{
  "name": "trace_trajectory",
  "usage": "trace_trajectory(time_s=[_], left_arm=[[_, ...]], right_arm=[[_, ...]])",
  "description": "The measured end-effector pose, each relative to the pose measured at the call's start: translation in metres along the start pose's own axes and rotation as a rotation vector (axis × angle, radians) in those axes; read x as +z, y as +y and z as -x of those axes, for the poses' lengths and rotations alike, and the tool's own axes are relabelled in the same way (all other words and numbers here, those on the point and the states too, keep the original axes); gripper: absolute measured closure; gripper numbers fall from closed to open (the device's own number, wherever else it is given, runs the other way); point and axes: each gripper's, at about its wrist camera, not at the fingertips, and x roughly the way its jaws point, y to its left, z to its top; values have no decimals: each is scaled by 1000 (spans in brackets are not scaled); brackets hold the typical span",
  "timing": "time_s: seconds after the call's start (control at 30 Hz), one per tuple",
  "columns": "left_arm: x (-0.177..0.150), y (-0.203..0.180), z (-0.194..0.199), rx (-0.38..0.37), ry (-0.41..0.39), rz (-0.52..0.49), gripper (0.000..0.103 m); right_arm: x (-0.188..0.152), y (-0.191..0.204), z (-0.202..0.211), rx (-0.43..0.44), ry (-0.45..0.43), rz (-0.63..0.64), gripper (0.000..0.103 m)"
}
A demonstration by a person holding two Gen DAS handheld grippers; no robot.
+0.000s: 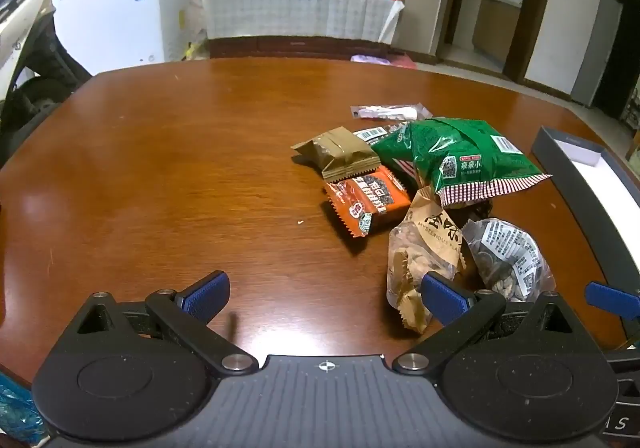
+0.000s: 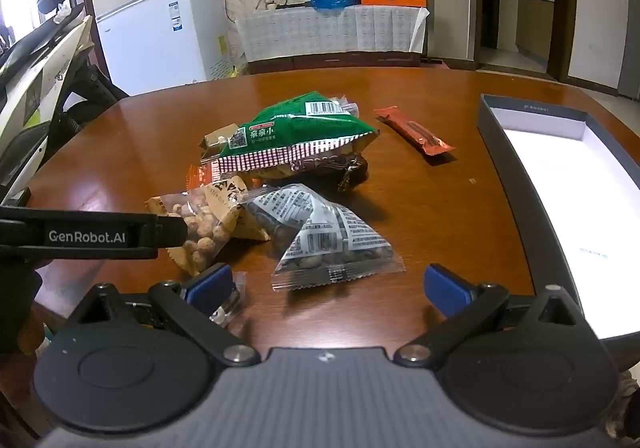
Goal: Organize snacks
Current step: 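Move both tools toward the snack pile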
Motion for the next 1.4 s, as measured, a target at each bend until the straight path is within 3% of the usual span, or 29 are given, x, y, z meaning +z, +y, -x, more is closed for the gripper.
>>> trace_trajectory(time_s=[1.4], left_arm=[[0, -1, -6, 3, 18, -5, 0]], right_arm=[[0, 0, -2, -5, 8, 5, 0]])
